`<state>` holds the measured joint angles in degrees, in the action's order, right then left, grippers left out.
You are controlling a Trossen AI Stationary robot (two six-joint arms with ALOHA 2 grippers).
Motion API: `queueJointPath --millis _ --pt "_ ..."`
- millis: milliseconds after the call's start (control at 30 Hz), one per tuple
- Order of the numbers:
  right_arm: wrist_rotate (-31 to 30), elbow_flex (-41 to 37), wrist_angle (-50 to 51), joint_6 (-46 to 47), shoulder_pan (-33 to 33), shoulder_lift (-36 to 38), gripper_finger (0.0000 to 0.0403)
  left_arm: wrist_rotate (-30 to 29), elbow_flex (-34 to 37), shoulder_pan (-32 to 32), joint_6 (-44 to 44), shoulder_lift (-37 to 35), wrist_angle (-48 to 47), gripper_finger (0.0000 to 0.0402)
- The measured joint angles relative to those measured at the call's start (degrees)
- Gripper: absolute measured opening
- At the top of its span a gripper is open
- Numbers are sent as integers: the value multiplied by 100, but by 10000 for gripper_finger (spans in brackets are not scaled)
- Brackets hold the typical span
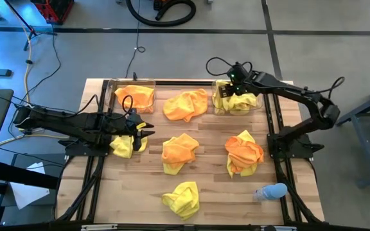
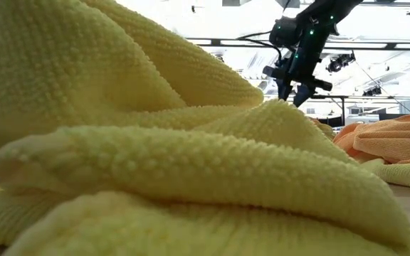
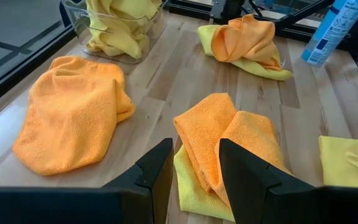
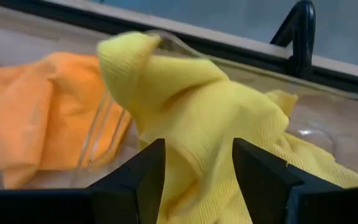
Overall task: Sort microfiber towel by color & place in baskets
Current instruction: Put the bottom left yellow microfiber cloth into the right transparent bin
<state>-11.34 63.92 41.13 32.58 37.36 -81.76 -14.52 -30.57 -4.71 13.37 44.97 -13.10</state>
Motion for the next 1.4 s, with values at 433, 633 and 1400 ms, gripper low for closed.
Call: queueJointPath --millis 433,633,1400 --pt "-301 0 -275 1 -104 -1167 60 -3 0 0 -2 0 3 120" --pt "-212 0 -295 47 -110 -1747 9 -4 0 0 -19 0 4 120" --pt "-275 0 286 95 -246 -432 23 -4 0 2 -7 0 0 120"
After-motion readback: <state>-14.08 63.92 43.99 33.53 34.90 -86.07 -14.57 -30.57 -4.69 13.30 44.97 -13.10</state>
